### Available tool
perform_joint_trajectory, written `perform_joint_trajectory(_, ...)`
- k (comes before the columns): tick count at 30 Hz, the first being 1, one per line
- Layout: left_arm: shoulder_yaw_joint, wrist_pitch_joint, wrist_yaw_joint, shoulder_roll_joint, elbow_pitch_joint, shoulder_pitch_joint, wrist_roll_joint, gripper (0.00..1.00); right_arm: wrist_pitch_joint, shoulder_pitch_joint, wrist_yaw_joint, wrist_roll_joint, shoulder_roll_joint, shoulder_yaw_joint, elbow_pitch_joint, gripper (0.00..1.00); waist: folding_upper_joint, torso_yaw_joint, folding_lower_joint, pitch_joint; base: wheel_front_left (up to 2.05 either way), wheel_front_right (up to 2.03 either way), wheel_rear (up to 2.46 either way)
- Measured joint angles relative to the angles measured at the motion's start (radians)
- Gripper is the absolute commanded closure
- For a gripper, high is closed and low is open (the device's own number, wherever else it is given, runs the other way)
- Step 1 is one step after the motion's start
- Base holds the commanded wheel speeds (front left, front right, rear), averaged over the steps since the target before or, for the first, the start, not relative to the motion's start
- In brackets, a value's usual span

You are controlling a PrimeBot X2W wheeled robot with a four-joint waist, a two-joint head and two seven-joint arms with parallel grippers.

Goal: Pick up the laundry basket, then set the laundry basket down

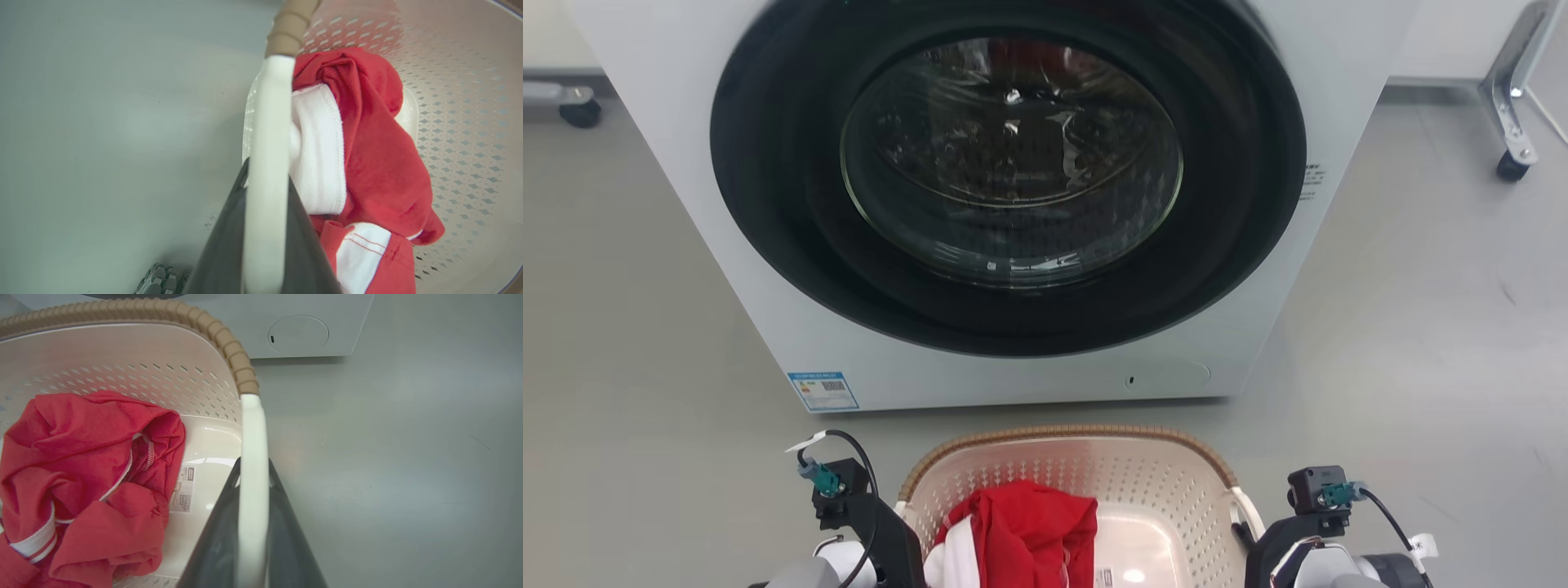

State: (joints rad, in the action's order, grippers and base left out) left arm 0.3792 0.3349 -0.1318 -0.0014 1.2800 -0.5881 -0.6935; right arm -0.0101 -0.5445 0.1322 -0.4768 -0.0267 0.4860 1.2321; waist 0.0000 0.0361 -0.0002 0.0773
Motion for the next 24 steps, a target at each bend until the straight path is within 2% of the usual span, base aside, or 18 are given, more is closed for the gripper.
perform_joint_trajectory(11, 0.018, 0.069, 0.001, 0.01, 0.002, 0.014, -0.039, 1.0, 0.1, 0.028, 0.0, -0.09, -0.001, 0.027, -0.027, 1.0, 0.0, 0.001, 0.0001, -0.08, 0.0, 0.0, 0.0)
perform_joint_trajectory(24, 0.044, 0.121, 0.001, 0.013, 0.004, 0.057, -0.072, 1.0, 0.182, 0.066, 0.0, -0.153, -0.004, 0.05, -0.032, 1.0, 0.0001, -0.008, 0.0001, -0.112, 0.0, 0.0, 0.0)
